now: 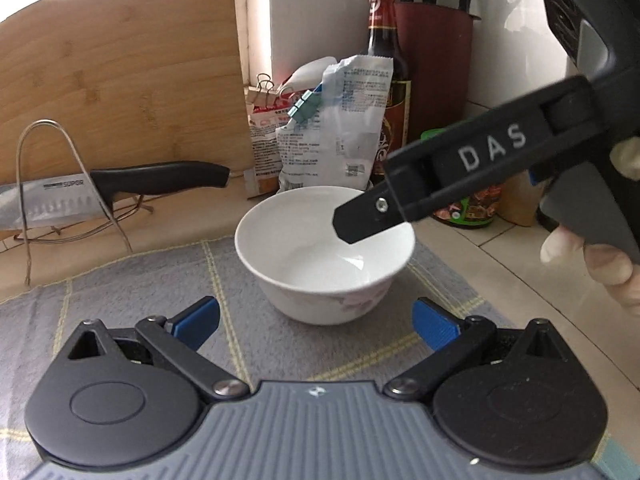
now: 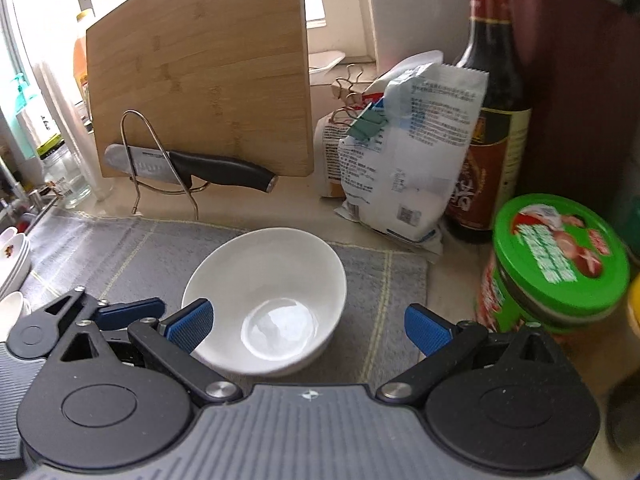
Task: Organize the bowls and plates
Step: 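Close the right gripper on the rim of the remaining white bowl, then lift and carry the bowl with the right gripper toward the nested bowls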
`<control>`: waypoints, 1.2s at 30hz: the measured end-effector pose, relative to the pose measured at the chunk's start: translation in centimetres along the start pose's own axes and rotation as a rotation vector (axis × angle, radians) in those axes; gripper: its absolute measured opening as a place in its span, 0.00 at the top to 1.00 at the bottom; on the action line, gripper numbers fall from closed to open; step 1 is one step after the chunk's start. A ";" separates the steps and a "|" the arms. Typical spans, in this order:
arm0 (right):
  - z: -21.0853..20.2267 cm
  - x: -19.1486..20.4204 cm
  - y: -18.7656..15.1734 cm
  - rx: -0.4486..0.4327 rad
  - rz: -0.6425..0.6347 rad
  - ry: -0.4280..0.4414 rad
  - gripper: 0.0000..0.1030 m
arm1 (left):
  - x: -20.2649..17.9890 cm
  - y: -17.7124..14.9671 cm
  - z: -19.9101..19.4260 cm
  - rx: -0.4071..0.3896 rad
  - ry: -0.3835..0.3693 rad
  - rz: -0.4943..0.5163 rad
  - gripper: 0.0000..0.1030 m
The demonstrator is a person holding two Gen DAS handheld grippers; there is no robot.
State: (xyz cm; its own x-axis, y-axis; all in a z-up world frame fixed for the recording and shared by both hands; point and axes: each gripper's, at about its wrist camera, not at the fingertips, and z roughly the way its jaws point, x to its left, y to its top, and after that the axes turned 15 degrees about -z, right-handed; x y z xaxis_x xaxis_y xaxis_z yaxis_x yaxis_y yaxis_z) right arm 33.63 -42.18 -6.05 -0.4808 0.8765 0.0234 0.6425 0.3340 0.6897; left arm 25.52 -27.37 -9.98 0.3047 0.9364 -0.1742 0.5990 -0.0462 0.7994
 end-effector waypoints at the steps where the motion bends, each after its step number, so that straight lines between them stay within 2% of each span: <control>1: 0.3 -0.2 0.2 0.003 -0.005 0.011 0.00 | 0.0 0.1 0.3 0.000 0.001 -0.001 0.01; 7: 2.1 -0.8 1.2 0.013 -0.035 0.074 0.01 | -0.1 0.3 1.8 0.004 0.002 -0.007 0.03; 12: 3.2 -0.9 1.8 0.022 -0.057 0.114 0.12 | 0.0 0.5 2.1 -0.009 -0.005 -0.006 0.05; 19: 3.9 -0.6 2.1 0.028 -0.070 0.153 0.14 | -0.1 0.5 2.5 -0.008 -0.034 0.010 0.12; 23: 4.1 -0.5 2.3 0.032 -0.079 0.172 0.19 | -0.2 0.5 2.6 -0.010 -0.043 0.013 0.12; 36: 4.2 -0.7 2.6 0.043 -0.082 0.165 0.24 | -0.1 0.3 2.6 -0.012 -0.046 0.019 0.13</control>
State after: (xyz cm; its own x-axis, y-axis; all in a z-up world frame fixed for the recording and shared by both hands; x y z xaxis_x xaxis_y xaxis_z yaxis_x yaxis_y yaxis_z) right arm 38.15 -40.45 -7.29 -0.6217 0.7782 0.0888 0.6201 0.4197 0.6628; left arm 27.61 -28.42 -11.17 0.3494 0.9185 -0.1851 0.5843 -0.0592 0.8093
